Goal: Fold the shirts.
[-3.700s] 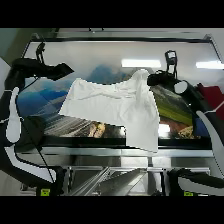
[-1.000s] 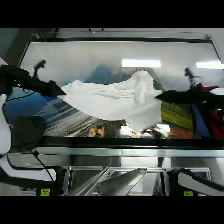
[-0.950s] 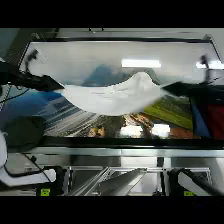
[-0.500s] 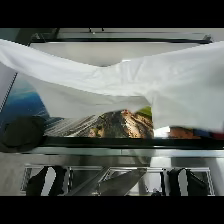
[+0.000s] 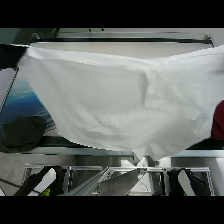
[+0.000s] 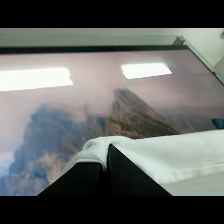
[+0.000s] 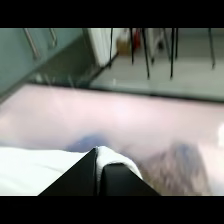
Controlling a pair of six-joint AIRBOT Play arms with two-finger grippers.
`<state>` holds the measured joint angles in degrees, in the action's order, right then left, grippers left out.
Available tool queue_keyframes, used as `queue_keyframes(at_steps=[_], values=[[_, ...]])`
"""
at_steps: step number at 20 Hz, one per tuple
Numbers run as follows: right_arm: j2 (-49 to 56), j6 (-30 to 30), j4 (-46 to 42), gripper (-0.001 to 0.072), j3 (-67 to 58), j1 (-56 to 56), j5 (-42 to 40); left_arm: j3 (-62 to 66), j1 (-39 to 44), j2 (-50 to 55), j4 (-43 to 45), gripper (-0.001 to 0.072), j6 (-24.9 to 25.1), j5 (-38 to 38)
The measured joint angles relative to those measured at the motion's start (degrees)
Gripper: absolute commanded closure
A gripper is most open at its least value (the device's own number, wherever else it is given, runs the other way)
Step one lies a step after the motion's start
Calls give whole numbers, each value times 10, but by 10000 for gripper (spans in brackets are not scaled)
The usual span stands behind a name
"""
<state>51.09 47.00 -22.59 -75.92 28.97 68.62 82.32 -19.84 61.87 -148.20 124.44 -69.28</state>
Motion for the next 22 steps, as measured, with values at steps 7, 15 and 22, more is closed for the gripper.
queue_keyframes(at_steps=[7, 15, 22], values=[[314, -16, -15, 687, -16, -93, -63, 22, 66, 279, 49, 697, 16, 64], [558, 24, 40, 689, -81, -108, -56, 185, 79, 516, 74, 697, 20, 79], [596, 45, -63, 688, -85, -106, -52, 235, 100, 565, 215, 697, -25, 44]])
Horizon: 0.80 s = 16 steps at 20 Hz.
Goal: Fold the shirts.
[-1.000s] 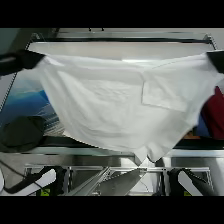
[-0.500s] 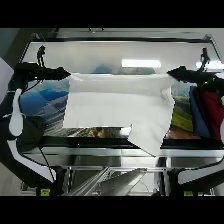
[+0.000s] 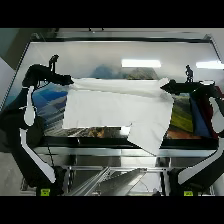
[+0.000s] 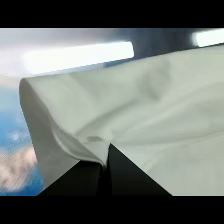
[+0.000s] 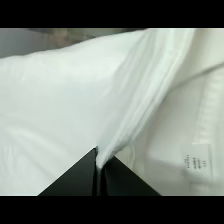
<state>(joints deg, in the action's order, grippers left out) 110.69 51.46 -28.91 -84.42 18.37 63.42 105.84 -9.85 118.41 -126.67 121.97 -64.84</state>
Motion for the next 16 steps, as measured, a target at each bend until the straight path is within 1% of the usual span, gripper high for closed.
queue_keyframes(at_steps=[5, 6, 7, 8, 10, 12, 13, 14, 15, 16], values=[[6, 6, -37, 681, 0, -3, -34, 1, 11, 4, 42, 696, -9, -15], [7, 8, -41, 463, 0, -5, -37, 1, 12, 5, 46, 689, -9, -20], [7, 9, -46, 245, 0, -6, -38, 1, 12, 5, 48, 371, -9, -25], [7, 9, -48, 256, 0, -6, -38, 4, 13, 5, 53, 6, -9, -32], [1, 15, -52, 256, -1, -5, -26, 21, 12, 5, 55, 15, -19, -55], [-21, 26, -57, 257, -1, 4, -9, 55, 7, 4, 55, 16, -41, -96], [-38, 30, -62, 309, -1, 12, -5, 75, 1, 1, 60, 16, -56, -120], [-60, 33, -65, 377, -1, 23, 8, 88, -5, -6, 68, 16, -72, -141], [-82, 34, -68, 363, -1, 33, 23, 92, -13, -17, 80, 17, -88, -165], [-109, 35, -72, 334, 2, 45, 39, 81, -23, -33, 92, 16, -101, -187]])
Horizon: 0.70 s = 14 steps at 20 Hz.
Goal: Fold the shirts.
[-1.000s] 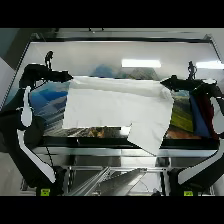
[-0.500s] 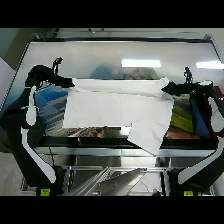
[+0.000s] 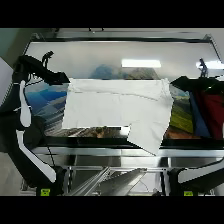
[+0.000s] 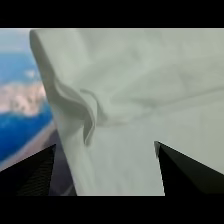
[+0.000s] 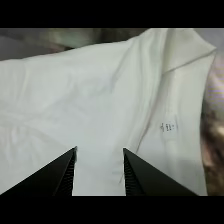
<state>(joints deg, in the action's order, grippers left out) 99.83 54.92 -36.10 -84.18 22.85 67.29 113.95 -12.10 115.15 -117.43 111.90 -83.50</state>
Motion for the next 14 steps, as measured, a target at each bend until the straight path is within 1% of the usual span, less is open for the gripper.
queue_keyframes(at_steps=[2, 5, 6, 9, 11, 12, 13, 14], values=[[-55, 4, -20, 335, 21, 21, 34, -58, -19, -37, 16, 16, -18, -28], [-147, 6, -56, 334, 94, 54, 69, -213, -47, -110, 28, 16, -24, -37], [-178, 6, -64, 334, 125, 66, 76, -265, -52, -133, 28, 16, -21, -31], [-267, 6, -85, 328, 219, 108, 79, -408, -60, -199, 31, 16, -8, 19], [-313, 7, -93, 328, 281, 137, 60, -482, -55, -229, 32, 17, -2, 51], [-328, 11, -97, 328, 307, 147, 52, -513, -50, -241, 28, 55, 1, 61], [-339, 15, -100, 327, 335, 155, 43, -537, -44, -249, 22, 157, 7, 72], [-347, 17, -100, 326, 361, 160, 41, -560, -36, -255, 14, 184, 13, 82]])
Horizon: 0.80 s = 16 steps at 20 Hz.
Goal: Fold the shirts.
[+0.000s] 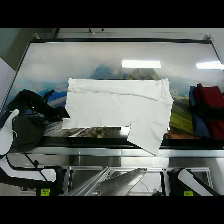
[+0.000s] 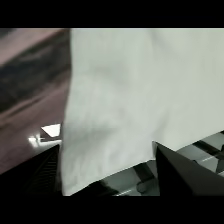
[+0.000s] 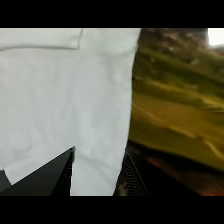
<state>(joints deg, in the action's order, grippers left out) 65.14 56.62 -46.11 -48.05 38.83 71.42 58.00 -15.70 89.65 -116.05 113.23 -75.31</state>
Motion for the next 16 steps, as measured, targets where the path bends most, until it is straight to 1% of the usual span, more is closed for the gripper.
queue_keyframes(at_steps=[2, 3, 4, 5, 10, 12, 16], values=[[-9, 4, 0, 326, 52, 7, -11, -26, 15, -7, -17, 186, 14, 22], [-12, 5, 0, 326, 76, 8, -13, -34, 20, -9, -24, 389, 17, 31], [-14, 7, 0, 326, 102, 9, -15, -41, 26, -12, -28, 673, 23, 49], [-16, 7, 1, 326, 125, 9, -16, -45, 28, -14, -30, 696, 27, 64], [-18, 8, 27, 322, 221, -15, -42, -54, 34, -36, -33, 695, 39, 96], [-16, 8, 37, 322, 239, -40, -53, -55, 34, -46, -31, 695, 39, 100], [11, 34, 47, 322, 253, -106, -69, -55, 35, -55, -38, 695, 41, 95]])
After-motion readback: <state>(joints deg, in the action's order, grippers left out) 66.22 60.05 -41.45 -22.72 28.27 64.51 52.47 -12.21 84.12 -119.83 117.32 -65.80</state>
